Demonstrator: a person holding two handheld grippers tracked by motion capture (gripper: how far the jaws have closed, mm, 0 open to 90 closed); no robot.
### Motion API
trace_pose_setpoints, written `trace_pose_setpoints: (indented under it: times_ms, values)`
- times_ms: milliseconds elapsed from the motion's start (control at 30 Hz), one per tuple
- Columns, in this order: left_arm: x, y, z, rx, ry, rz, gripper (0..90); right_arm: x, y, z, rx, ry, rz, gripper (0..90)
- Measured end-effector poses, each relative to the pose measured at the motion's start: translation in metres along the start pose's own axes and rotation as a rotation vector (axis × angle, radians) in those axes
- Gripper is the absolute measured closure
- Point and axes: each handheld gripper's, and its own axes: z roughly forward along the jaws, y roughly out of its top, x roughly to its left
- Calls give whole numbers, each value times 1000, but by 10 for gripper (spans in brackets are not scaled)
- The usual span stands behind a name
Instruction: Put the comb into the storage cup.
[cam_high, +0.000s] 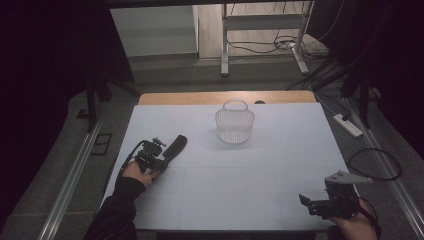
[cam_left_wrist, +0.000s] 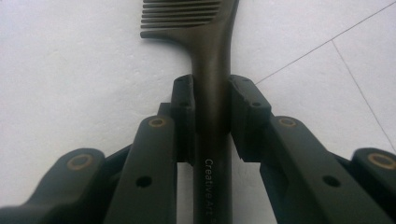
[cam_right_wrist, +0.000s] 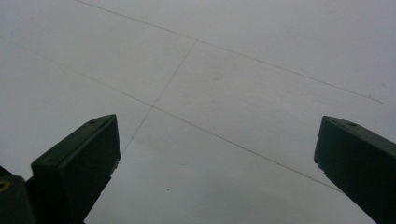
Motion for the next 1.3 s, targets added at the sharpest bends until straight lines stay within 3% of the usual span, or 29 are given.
trace_pose_setpoints:
  times_ms: [333,533,1033,1100,1300]
  values:
    - [0,-5,-2,-31,-4,15,723,0,0,0,-2,3,0,5]
    - [1,-10,-10,-96,-33,-1,724,0,0,0,-4,4,-2,5]
    - [-6,-19,-29,-213,-54,11,724,0,0,-1,-8,7,-4,5]
    - [-7,-21,-33,-249,-68,0,724,0,0,-1,-9,7,-4,5]
    - [-9,-26,-40,-294,-81,-3,723,1,0,-1,-10,7,-6,5]
